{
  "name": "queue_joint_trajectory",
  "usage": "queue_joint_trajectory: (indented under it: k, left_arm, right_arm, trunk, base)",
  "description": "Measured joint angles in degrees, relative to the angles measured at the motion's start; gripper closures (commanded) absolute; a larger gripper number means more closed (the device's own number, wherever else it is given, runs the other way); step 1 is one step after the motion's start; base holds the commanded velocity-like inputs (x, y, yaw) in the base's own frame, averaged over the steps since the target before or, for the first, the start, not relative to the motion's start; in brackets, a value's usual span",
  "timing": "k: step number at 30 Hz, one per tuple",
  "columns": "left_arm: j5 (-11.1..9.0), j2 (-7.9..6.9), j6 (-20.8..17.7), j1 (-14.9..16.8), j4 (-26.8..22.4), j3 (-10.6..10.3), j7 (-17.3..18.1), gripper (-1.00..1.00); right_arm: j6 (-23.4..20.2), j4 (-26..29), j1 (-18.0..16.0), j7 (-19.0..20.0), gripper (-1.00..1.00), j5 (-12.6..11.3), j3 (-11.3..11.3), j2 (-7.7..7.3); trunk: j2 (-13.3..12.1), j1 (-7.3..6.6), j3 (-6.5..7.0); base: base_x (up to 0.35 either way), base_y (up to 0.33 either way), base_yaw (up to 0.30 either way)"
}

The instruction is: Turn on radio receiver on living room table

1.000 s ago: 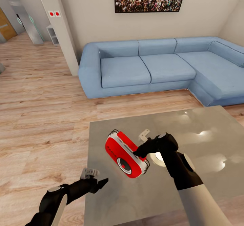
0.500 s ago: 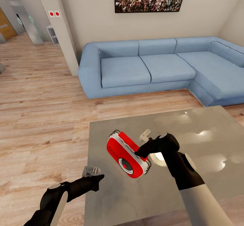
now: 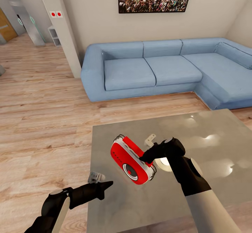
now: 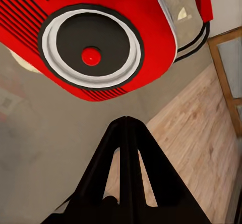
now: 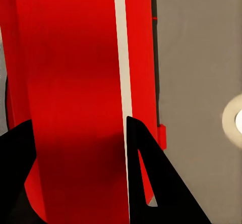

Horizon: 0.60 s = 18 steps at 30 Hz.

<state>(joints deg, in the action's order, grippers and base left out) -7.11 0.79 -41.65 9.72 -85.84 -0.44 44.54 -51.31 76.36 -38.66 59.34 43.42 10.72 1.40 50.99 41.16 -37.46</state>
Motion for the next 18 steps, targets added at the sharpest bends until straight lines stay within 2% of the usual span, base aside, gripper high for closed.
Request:
queue_joint_trajectory:
  k: [6,18]
  left_arm:
    - [0.0,0.49,-0.1,0.6,0.0,0.0,0.0,1.00]
    - [0.0,4.05,-0.3,2.0,0.1,-0.1,0.0,1.00]
  right_arm:
    - [0.0,-0.1,0.0,0.0,1.00,0.0,0.0,0.00]
    - [0.0,-0.1,0.0,-0.1,1.00,0.2,0.1,0.02]
  trunk:
    - [0.0,0.00,0.00]
    - [0.0,0.00,0.00]
  base:
    - [0.000,0.000,0.000]
    - [0.000,0.000,0.000]
